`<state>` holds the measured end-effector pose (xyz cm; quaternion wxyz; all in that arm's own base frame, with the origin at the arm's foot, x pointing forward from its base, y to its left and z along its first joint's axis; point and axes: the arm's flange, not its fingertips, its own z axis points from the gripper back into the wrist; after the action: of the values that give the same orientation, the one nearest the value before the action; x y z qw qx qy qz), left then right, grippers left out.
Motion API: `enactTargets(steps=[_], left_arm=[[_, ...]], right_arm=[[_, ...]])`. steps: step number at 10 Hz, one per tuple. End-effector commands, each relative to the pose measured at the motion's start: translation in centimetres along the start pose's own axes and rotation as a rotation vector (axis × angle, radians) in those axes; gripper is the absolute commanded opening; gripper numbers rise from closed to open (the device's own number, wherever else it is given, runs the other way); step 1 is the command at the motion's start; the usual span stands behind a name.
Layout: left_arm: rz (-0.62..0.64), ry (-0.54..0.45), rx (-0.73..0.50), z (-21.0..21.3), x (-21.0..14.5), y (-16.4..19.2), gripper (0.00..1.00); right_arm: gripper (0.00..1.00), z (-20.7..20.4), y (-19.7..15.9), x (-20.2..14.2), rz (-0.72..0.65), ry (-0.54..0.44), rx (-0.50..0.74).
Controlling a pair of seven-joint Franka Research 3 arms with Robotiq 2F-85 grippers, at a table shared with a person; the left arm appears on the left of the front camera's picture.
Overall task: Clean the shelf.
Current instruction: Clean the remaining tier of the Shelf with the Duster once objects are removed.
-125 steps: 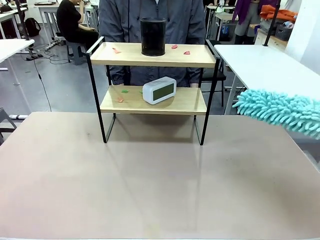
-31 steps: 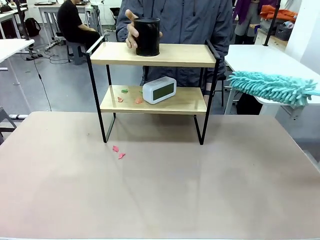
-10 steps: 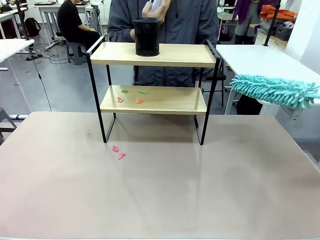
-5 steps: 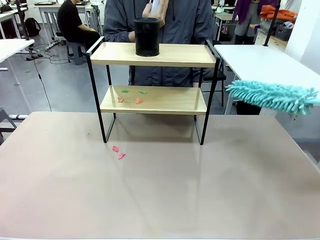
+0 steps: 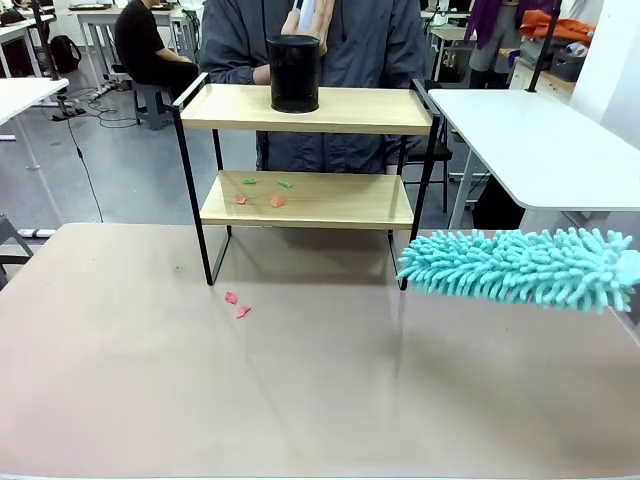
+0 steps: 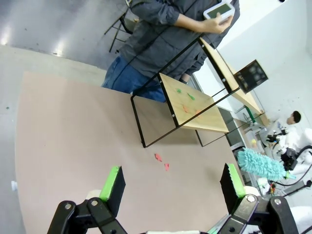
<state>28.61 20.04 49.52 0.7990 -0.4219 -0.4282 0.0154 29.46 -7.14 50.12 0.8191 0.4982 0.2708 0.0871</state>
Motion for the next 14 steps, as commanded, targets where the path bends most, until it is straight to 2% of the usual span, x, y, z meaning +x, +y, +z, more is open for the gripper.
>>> enactTargets(steps=[1, 2, 3, 4, 9, 10, 14], left_arm=[[-0.018, -0.024, -0.018, -0.2, -0.1, 0.1, 1.0], [-0.018, -0.024, -0.018, -0.2, -0.1, 0.1, 1.0], [-0.018, -0.024, -0.018, -0.2, -0.1, 0.1, 1.0], [-0.018, -0.024, -0.018, -0.2, -0.1, 0.1, 1.0], [-0.018, -0.024, -0.018, -0.2, -0.1, 0.1, 1.0], [-0.018, -0.024, -0.018, -0.2, -0.1, 0.1, 1.0], [-0.018, -0.024, -0.018, -0.2, -0.1, 0.1, 1.0]], right_arm=[[0.12, -1.4, 1.7, -0.1, 0.135, 0.066, -0.087], [0.12, -2.3, 2.5, 1.1, 0.184, 0.095, -0.096], [0.12, -2.2, 2.7, 2.4, 0.188, 0.064, -0.107], [0.12, -2.1, 2.8, 0.1, 0.1, 0.058, -0.085], [0.12, -2.2, 2.5, 0.7, 0.12, 0.057, -0.084], [0.12, -2.6, 3.9, 2.8, 0.079, 0.054, -0.128], [0.12, -4.7, 9.6, 10.3, 0.057, 0.041, -0.263]])
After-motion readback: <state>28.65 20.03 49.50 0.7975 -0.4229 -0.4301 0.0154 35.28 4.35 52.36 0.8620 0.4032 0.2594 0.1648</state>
